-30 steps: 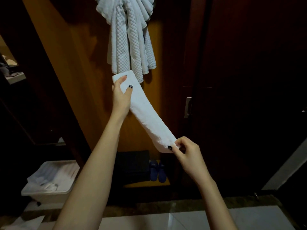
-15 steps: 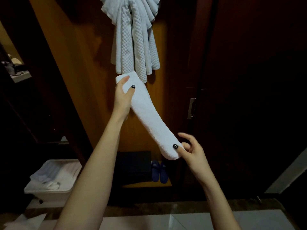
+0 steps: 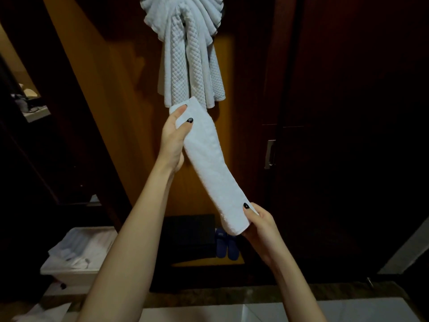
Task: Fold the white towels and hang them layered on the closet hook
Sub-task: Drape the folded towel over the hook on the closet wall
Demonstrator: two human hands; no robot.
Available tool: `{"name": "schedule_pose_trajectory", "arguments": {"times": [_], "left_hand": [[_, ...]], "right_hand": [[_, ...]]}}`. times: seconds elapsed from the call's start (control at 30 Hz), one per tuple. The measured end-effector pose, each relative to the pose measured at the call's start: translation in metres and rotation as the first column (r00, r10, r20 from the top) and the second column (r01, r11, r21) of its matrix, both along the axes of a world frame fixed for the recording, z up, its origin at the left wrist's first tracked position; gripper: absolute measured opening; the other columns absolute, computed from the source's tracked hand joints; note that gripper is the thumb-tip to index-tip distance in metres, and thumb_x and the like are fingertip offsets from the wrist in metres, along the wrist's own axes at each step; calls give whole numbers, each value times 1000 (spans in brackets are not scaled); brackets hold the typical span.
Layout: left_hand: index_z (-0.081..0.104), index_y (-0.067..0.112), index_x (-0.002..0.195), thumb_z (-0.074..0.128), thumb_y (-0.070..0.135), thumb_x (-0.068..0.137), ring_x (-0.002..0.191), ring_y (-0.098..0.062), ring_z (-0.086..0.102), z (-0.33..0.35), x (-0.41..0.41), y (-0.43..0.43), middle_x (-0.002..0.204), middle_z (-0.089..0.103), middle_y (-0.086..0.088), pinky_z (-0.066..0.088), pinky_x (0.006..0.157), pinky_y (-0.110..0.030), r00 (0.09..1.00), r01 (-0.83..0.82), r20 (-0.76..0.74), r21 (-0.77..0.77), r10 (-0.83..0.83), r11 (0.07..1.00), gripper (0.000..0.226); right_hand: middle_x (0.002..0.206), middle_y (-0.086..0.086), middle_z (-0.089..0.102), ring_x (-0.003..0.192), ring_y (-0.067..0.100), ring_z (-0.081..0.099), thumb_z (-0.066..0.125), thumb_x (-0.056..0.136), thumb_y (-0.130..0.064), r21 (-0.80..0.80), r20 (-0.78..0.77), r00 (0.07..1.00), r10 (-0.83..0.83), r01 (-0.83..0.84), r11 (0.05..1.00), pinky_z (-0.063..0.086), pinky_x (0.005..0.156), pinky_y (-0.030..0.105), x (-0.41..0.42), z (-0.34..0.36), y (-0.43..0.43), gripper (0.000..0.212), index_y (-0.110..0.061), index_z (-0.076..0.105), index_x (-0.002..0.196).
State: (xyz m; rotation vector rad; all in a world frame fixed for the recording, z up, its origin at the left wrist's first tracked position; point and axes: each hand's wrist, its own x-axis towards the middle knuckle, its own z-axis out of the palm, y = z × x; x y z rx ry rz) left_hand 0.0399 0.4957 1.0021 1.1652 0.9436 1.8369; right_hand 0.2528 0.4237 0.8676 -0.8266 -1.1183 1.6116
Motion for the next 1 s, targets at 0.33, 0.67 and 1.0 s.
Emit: {"name": "schedule_pose_trajectory", "arguments": {"times": [0.33, 0.67, 1.0], "left_hand": [[52, 19, 130, 63, 15, 91, 120, -23, 60, 14, 9, -13, 136, 57, -10, 53, 95, -37, 996, 83, -30, 26, -82, 996, 41], [53, 11, 131, 63, 4, 92, 115, -18, 59, 5, -8, -2, 121, 58, 2, 55, 90, -27, 931, -219, -288, 47, 223, 975, 41], [63, 11, 124, 67, -2, 85, 93, 0, 64, -22, -38, 8, 111, 65, 7, 51, 74, -13, 945, -263, -217, -59, 245, 963, 42]], "right_hand": [[72, 9, 58, 56, 16, 53, 62, 82, -19, 28, -53, 970, 237, -235, 972, 41, 53, 22, 0, -6, 4, 23, 2, 62, 92], [89, 10, 65, 83, 18, 60, 64, 92, -23, 204, 229, 968, 105, -153, 967, 42, 73, 31, 24, -7, 15, 26, 2, 71, 94], [62, -5, 48, 55, 5, 46, 64, 90, -8, 307, 232, 901, -367, 290, 906, 34, 54, 27, 36, 7, 44, 24, -17, 51, 71]]}}
